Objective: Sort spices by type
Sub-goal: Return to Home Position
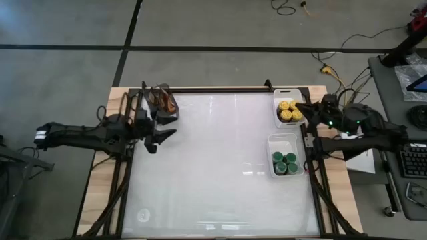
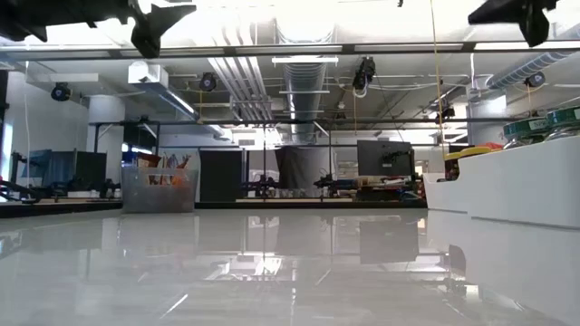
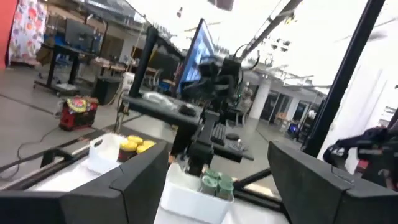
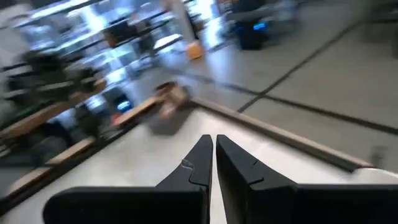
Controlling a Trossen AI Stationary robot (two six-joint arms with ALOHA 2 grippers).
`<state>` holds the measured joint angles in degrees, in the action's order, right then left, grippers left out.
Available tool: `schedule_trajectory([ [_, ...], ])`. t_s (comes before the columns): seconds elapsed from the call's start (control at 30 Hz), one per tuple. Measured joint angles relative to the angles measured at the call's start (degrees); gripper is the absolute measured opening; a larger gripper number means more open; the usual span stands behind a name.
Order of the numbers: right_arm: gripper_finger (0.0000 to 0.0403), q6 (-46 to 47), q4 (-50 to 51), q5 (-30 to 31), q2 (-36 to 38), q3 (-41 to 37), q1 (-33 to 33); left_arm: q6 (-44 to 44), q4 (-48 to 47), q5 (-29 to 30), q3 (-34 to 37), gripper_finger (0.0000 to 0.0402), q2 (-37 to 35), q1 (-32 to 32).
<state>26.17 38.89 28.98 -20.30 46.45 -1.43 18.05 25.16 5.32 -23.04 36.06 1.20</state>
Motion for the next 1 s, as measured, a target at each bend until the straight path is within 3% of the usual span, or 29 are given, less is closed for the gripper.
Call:
schedule_trajectory([
  [0.1, 0.0013, 0.74, -0.6, 3.57, 1.88, -1.71, 0.0, -1.19, -0.01, -0.29, -0.05, 0.0261, -1.46, 0.11],
  [0.3, 0.0013, 2.98, -6.72, -1.55, 7.15, -9.54, 0.02, -2.36, -0.58, -3.85, 4.26, 0.0261, -5.85, 0.72],
  [0.4, 0.0013, -3.45, -18.09, -9.57, 10.58, -14.77, 0.01, -0.96, 0.73, -3.93, 7.73, 0.0261, -7.59, 0.94],
  [0.57, 0.0013, -15.09, -36.95, -31.19, 14.31, -21.88, 0.04, -1.76, 2.79, -3.93, 13.04, 0.0261, -9.34, 0.95],
  [0.73, 0.0013, -18.88, -36.24, -48.06, 15.34, -23.45, 0.04, -5.74, 8.48, -3.41, 17.82, 0.0261, -11.86, 0.93],
  [0.83, 0.0013, -19.41, -36.45, -50.2, 15.29, -23.45, 0.07, -6.91, 13.33, -1.69, 21.8, 0.0261, -14.1, 0.93],
  [1.0, 0.0013, -20.69, -35.8, -50.19, 16.77, -23.42, 0.04, -8.75, 9.93, 0.68, 21.9, 0.0261, -18.02, 0.86],
])
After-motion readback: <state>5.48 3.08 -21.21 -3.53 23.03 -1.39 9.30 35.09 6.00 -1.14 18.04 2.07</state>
